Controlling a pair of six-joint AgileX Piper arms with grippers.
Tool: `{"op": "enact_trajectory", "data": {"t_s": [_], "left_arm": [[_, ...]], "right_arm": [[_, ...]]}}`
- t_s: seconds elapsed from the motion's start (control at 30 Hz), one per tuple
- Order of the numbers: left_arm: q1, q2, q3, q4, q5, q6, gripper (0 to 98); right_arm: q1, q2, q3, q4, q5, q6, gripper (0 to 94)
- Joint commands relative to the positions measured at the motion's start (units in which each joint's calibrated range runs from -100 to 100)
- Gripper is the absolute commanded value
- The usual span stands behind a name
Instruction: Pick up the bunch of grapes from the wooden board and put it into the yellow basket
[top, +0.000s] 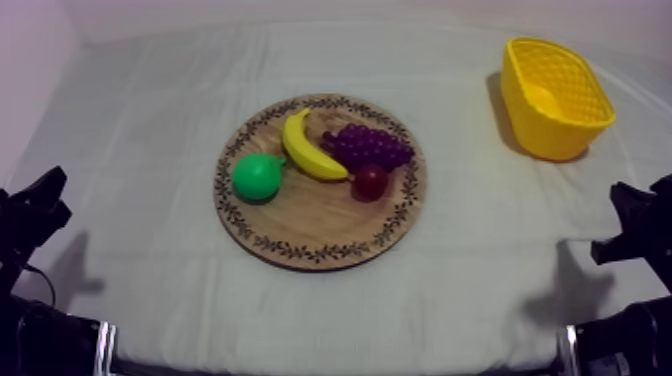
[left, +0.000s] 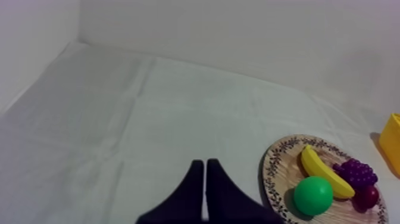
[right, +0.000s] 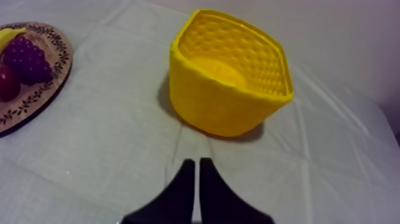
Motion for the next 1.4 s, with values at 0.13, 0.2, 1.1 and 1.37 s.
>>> {"op": "enact_trajectory", "data": {"t_s": [0.13, 0.2, 1.1, 1.37], "left_arm": [[0.0, 0.0, 0.0, -0.02, 0.0, 0.0, 0.1], [0.0, 0.0, 0.0, -0.02, 0.0, 0.0, 0.1], [0.0, 0.0, 0.0, -0.02, 0.0, 0.0, 0.1], [0.0, 0.0, 0.0, -0.02, 0.0, 0.0, 0.1]], "right_arm": [[-0.3, 0.0, 0.0, -0.1, 0.4, 1.1, 0.5], [-0.4, 0.0, 0.0, -0.1, 0.5, 1.5, 0.4], [-6.9, 23.3, -20.9, 7.5, 1.6, -3.3, 0.4], [-9.6, 32.2, -30.2, 8.8, 5.1, -3.3, 0.4]]}}
